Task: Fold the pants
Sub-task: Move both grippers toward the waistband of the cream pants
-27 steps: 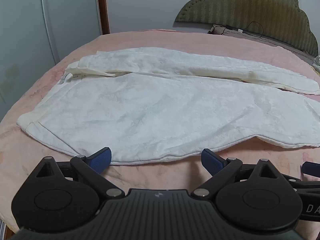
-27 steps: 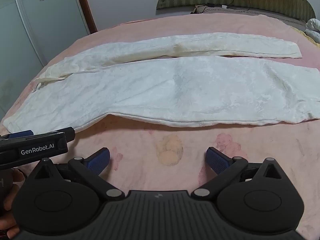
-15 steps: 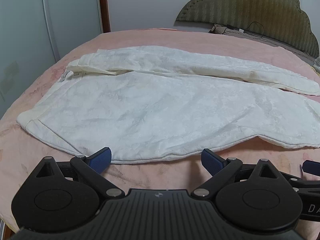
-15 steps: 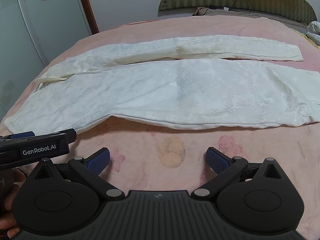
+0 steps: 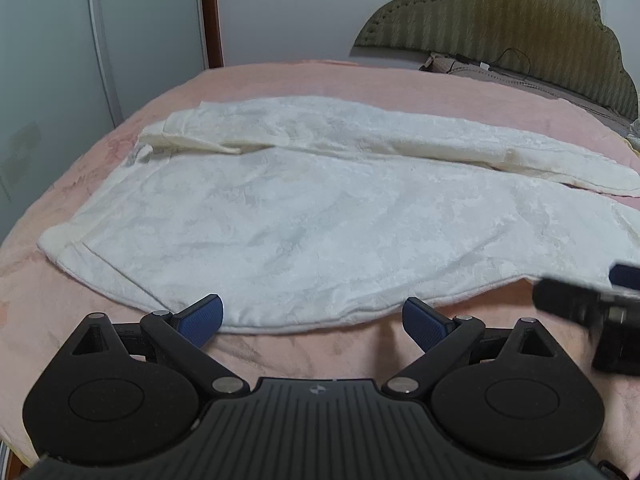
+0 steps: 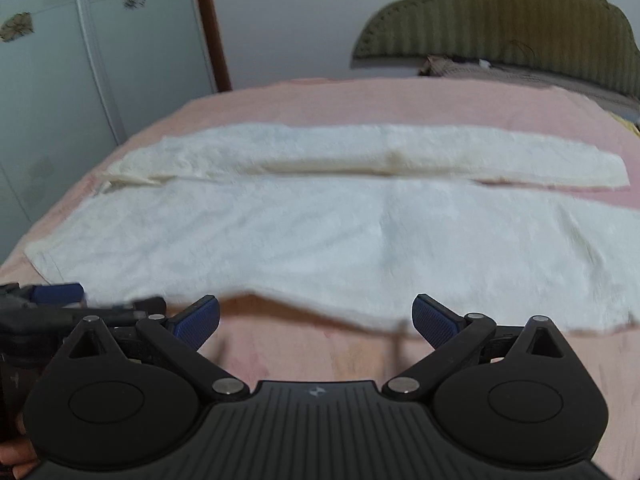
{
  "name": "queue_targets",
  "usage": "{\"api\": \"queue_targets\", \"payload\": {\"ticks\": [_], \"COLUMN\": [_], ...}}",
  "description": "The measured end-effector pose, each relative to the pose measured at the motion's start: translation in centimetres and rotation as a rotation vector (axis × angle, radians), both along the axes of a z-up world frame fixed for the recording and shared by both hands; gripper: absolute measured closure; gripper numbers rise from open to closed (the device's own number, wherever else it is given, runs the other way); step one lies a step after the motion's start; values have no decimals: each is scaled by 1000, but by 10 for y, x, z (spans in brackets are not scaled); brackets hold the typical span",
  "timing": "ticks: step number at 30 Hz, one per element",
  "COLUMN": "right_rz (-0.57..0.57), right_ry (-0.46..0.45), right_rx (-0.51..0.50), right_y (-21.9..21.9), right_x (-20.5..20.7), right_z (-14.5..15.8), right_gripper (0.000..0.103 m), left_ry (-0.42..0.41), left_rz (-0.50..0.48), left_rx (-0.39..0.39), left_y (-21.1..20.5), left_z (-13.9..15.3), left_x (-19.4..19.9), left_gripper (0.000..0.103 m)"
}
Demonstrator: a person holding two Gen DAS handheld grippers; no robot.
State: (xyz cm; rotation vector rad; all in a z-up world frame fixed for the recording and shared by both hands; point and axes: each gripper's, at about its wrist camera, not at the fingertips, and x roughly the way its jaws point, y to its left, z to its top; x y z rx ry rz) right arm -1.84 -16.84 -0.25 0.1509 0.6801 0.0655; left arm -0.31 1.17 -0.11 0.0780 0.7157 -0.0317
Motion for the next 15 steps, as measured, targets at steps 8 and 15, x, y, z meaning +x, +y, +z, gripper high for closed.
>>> {"api": "queue_targets", "payload": {"ticks": [8, 15], "right_rz": [244, 327], "right_ry": [-195, -141], "right_rx": [-103, -61], "right_y": [16, 20], "right_x": [77, 159], "right_z": [34, 31], "right_gripper": [0, 0], "left_ry": [-92, -79], "left_rz": [58, 146], "left_rx": [52, 75], "left_y": [11, 37], "left_z": [23, 19], "left_x": [23, 48], "left_gripper": [5, 5]}}
